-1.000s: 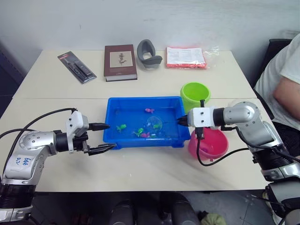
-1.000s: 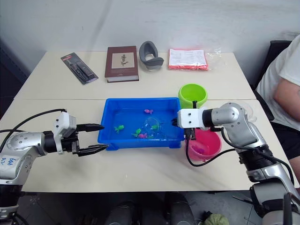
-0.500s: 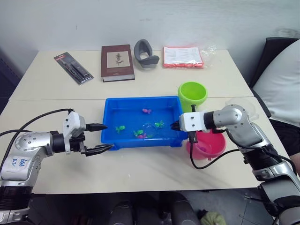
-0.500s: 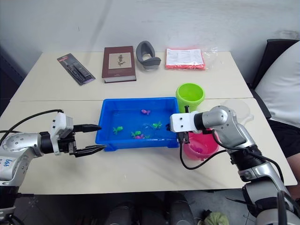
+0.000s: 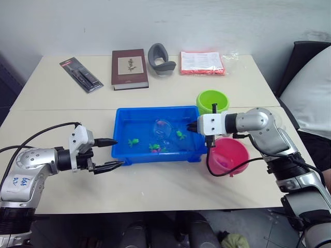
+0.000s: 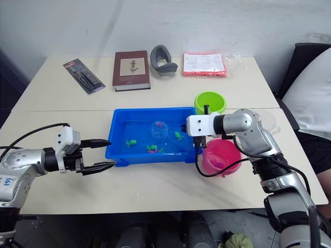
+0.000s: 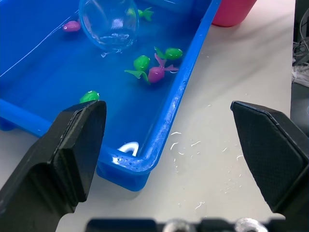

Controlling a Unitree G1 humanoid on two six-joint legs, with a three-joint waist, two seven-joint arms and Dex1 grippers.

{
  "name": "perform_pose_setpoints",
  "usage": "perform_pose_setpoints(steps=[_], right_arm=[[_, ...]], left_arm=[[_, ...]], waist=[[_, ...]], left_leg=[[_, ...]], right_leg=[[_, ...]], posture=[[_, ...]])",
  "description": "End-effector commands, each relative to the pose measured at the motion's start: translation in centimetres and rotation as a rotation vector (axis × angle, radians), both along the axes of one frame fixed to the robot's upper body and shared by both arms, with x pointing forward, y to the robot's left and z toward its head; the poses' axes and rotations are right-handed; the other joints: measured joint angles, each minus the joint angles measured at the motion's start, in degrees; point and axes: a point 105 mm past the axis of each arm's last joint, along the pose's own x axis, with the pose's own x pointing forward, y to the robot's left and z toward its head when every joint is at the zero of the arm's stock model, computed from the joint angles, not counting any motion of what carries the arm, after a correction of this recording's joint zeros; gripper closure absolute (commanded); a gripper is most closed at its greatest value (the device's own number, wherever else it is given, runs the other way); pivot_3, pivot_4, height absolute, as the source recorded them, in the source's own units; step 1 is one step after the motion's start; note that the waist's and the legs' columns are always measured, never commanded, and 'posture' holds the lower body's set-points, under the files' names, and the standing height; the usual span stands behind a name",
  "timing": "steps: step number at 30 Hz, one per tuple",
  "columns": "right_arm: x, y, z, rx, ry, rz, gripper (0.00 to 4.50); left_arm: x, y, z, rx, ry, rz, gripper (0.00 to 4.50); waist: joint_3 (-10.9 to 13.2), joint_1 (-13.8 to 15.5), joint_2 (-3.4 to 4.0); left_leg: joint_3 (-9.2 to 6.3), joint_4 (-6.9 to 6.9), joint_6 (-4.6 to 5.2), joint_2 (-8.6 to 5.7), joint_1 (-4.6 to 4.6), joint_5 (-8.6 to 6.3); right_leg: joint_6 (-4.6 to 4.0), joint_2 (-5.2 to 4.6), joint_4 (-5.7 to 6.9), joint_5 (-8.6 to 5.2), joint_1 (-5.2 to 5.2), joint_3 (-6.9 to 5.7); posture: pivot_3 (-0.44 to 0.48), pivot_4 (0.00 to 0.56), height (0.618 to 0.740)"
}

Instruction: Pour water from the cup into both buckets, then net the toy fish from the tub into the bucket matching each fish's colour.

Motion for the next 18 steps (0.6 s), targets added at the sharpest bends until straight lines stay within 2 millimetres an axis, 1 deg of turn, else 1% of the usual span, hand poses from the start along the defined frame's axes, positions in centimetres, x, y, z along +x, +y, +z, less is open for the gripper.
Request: perform_pose_setpoints(steps=[1, 7, 10, 13, 18], right_arm=[[-0.5, 0.3, 2.5, 0.041, -0.077, 0.041, 4.5], [-1.9, 1.8, 2.5, 0.065, -0.018, 0.108, 4.5], [-2.6, 2.4, 1.9, 0.055, 0.012, 0.133, 4.5], [-3.0, 2.3, 0.8, 0.022, 0.035, 0.125, 4.5], [-2.6, 1.4, 0.1, -0.018, 0.043, 0.07, 4.5]], left_arm=[[-0.2, 0.2, 1.1, 0.005, -0.043, -0.003, 0.06], [-0.2, 0.2, 0.9, 0.005, -0.036, -0.004, 0.06], [-0.2, 0.1, 0.8, 0.006, -0.034, -0.008, 0.06], [-0.2, 0.2, 0.8, 0.009, -0.034, -0.009, 0.06], [-0.3, 0.3, 0.7, 0.015, -0.03, -0.008, 0.06]], waist=[[0.0, 0.02, 0.0], [0.01, 0.01, 0.02], [0.01, 0.05, 0.02], [0.01, 0.06, 0.02], [0.01, 0.06, 0.02]], left_leg=[[0.0, 0.0, 0.0, 0.0, 0.0, 0.0], [0.0, 0.0, 0.0, 0.01, 0.0, 0.0], [-0.01, 0.0, 0.0, 0.01, 0.0, 0.0], [-0.02, -0.01, 0.0, 0.01, 0.0, -0.01], [-0.02, 0.0, 0.01, 0.0, -0.01, -0.01]], right_leg=[[0.0, 0.0, -0.01, 0.0, 0.0, 0.0], [0.0, 0.0, -0.01, 0.0, 0.0, 0.0], [0.0, -0.01, -0.02, 0.0, 0.0, 0.0], [0.0, -0.01, -0.02, 0.0, 0.0, -0.01], [0.0, -0.03, -0.04, 0.0, 0.0, -0.01]], posture=[[0.0, 0.15, 0.74], [0.0, 0.15, 0.74], [0.0, 0.15, 0.74], [0.0, 0.15, 0.74], [0.0, 0.15, 0.74]])
